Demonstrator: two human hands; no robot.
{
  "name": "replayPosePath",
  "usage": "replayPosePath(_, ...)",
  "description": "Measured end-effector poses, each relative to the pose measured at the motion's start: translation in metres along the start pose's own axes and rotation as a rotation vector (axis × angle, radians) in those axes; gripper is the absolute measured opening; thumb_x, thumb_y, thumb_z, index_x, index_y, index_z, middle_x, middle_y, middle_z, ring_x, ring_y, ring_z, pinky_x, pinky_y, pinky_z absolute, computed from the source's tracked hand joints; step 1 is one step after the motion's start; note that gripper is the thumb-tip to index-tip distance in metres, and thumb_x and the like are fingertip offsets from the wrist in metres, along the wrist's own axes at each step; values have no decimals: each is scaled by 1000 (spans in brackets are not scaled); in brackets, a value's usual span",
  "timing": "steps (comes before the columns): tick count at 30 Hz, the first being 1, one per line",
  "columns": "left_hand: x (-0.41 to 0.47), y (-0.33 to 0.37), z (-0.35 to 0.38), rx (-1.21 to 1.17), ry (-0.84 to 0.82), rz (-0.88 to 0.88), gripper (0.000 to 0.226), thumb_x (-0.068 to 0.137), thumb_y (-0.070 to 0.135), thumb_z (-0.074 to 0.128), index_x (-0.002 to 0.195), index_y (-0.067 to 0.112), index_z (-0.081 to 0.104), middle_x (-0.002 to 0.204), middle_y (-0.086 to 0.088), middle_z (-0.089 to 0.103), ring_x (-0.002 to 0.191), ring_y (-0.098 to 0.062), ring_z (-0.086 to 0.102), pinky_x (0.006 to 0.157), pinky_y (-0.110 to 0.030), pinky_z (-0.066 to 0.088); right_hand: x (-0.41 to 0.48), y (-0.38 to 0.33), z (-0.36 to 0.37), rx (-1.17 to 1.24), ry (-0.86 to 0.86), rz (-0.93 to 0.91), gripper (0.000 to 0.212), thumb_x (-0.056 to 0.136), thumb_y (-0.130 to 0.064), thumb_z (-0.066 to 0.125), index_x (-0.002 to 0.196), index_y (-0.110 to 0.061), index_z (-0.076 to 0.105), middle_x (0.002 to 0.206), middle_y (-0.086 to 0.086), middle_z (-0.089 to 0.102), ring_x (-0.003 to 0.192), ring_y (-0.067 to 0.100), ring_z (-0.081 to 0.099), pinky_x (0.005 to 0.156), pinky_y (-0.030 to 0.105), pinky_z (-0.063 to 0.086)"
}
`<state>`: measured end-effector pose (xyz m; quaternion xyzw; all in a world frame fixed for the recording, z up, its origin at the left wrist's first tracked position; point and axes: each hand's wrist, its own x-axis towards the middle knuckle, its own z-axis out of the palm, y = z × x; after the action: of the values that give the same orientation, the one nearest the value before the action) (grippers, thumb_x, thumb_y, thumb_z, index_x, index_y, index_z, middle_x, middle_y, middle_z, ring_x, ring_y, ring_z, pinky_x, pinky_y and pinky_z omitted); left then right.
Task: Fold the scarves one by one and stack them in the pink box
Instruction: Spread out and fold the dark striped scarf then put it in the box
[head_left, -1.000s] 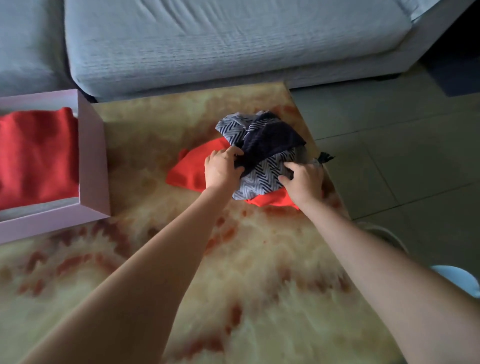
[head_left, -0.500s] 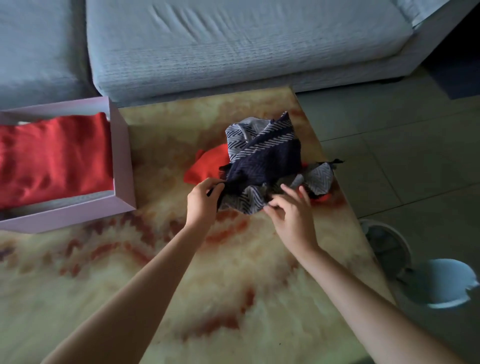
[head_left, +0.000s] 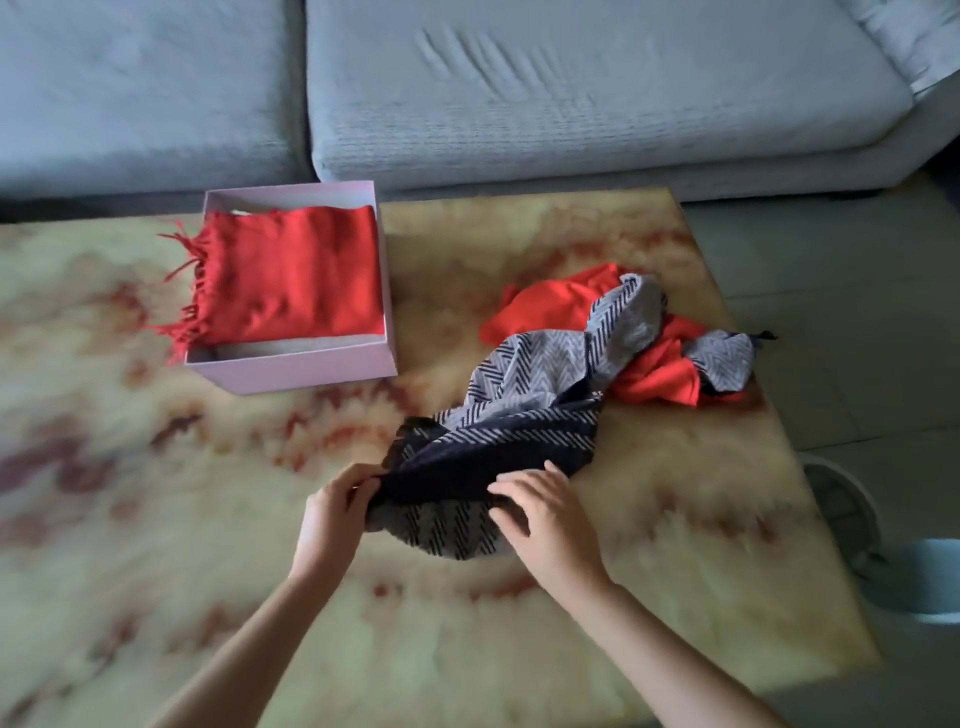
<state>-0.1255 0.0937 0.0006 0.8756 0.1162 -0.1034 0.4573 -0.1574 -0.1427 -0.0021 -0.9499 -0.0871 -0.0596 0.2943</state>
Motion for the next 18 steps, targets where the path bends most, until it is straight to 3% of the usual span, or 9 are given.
replayPosePath(3, -15, -21, -23, 40, -21, 17, 33, 84, -4, 62, 80, 29, 64, 72, 11, 67, 66, 16, 57, 63, -1, 39, 18, 3, 8, -139, -93, 99, 65, 70, -22, 78, 130, -12, 55, 136, 7, 54, 125, 30, 48, 109, 40, 34)
replayPosePath(5, -20, -33, -33, 28, -10, 18, 42, 81, -8, 62, 76, 34, 62, 74, 18, 66, 69, 17, 57, 65, 0, 39, 32, 5, 13, -228, -181, 138, 80, 62, -21, 85, 134, -14, 51, 141, 7, 50, 133, 33, 40, 112, 46, 30)
replayPosePath(7, -21, -43, -41, 15, 12, 35, 52, 77, -14, 61, 73, 38, 59, 70, 21, 66, 71, 16, 58, 67, 0, 39, 44, 3, 20, -307, -175, 156, 57, 56, -19, 89, 109, -18, 68, 110, 3, 69, 117, 29, 55, 113, 45, 22)
replayPosePath(9, -21, -54, -51, 18, 49, 59, 59, 73, -19, 59, 72, 40, 58, 72, 23, 66, 74, 11, 59, 69, 0, 40, 50, -6, 26, -349, -105, 113, 26, 56, -16, 88, 74, -21, 70, 71, -3, 68, 84, 22, 65, 112, 43, 17)
replayPosePath(10, -19, -60, -57, 28, 67, 69, 61, 71, -21, 58, 71, 40, 57, 73, 20, 66, 76, 8, 59, 71, 0, 40, 50, -12, 28, -348, -111, 75, 22, 57, -16, 87, 67, -20, 67, 63, -5, 64, 74, 20, 63, 112, 43, 17)
replayPosePath(14, -17, -81, -88, 56, 125, 108, 65, 67, -27, 53, 66, 38, 56, 78, 10, 63, 72, 3, 58, 67, -4, 41, 42, -36, 43, -167, -129, -13, 25, 58, -12, 86, 64, -19, 63, 58, -9, 61, 59, 16, 60, 107, 45, 32)
replayPosePath(18, -24, -102, -119, 108, 206, 57, 65, 66, -30, 48, 62, 34, 56, 77, -1, 62, 69, -20, 61, 67, -15, 43, -1, -76, 69, -67, -264, -178, 21, 60, -15, 79, 63, -22, 59, 57, -10, 60, 52, 10, 56, 110, 35, 26)
